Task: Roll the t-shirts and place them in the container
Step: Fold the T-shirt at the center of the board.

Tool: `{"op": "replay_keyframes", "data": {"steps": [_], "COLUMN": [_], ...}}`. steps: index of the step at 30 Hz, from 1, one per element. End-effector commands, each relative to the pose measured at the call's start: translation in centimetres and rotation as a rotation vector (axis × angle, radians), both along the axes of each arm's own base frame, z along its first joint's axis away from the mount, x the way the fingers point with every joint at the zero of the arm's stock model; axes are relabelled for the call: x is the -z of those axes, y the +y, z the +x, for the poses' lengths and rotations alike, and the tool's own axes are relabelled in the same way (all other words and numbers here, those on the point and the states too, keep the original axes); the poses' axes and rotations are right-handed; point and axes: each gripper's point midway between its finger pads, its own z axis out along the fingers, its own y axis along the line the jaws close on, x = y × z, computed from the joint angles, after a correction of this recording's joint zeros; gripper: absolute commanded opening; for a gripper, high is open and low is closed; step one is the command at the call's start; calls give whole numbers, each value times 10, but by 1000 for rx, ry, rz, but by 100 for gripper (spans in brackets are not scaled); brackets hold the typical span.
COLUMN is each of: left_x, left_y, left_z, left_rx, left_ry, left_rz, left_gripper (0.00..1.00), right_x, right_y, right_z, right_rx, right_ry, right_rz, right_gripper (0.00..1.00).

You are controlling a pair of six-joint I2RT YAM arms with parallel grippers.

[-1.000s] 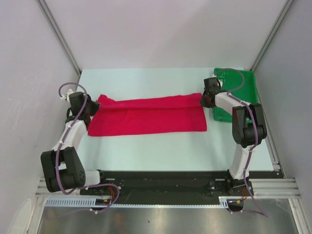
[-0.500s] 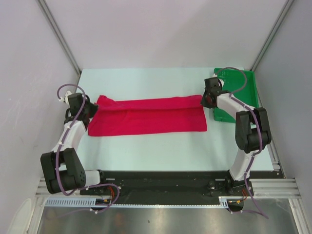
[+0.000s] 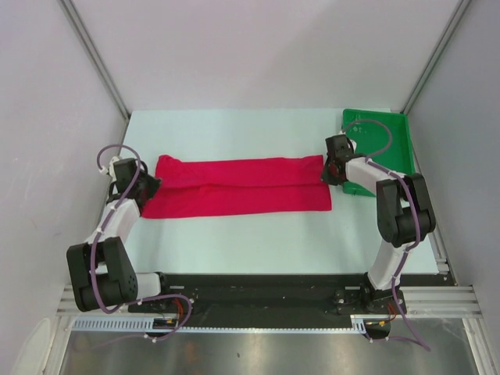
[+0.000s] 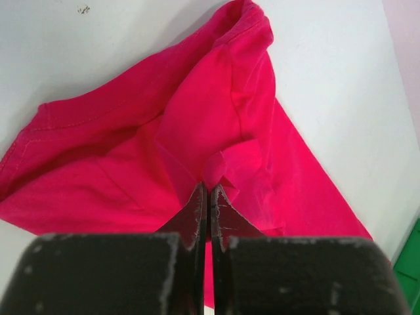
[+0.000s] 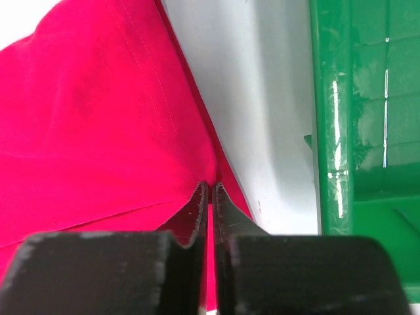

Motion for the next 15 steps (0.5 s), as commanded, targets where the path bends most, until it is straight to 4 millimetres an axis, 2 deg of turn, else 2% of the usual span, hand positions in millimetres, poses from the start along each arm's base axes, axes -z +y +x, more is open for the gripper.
{"op": "replay_keyframes", "data": {"steps": [1, 2, 3, 5, 6, 8, 9, 11, 12, 13, 15], "left_x": [-11, -15, -22, -36, -47, -60, -65, -74, -78, -82, -84], "left_y": [3, 1, 1, 4, 5, 8, 10, 10, 10, 7, 3], "left_z": [1, 3, 4, 5, 6, 9, 11, 17, 20, 27, 38], "left_rx": [-5, 10, 19, 21, 23, 34, 33, 45, 49, 65, 93], "left_ry": [-36, -43, -59, -94, -123, -150, -157, -183, -205, -241, -263], "left_rz": [7, 5, 13, 46, 65, 100, 110, 129, 127, 123, 104], "left_gripper": [0, 0, 16, 36, 47, 52, 52, 52, 52, 52, 50], "right_x": [-24, -33, -38, -50, -57, -69, -64, -70, -56, -60, -52], "right_y": [-4, -3, -3, -7, -3, -6, -5, -6, -5, -4, 7], "right_z": [7, 10, 12, 24, 28, 46, 51, 68, 74, 85, 92], "right_rx": [8, 2, -17, -21, -45, -47, -55, -58, -59, -58, -86], "right_ry": [-74, -99, -116, -173, -199, -276, -278, -318, -298, -324, -310], "right_rz": [-6, 1, 4, 15, 47, 81, 99, 123, 126, 130, 175], "right_gripper": [14, 28, 36, 52, 55, 58, 58, 57, 57, 54, 52]}}
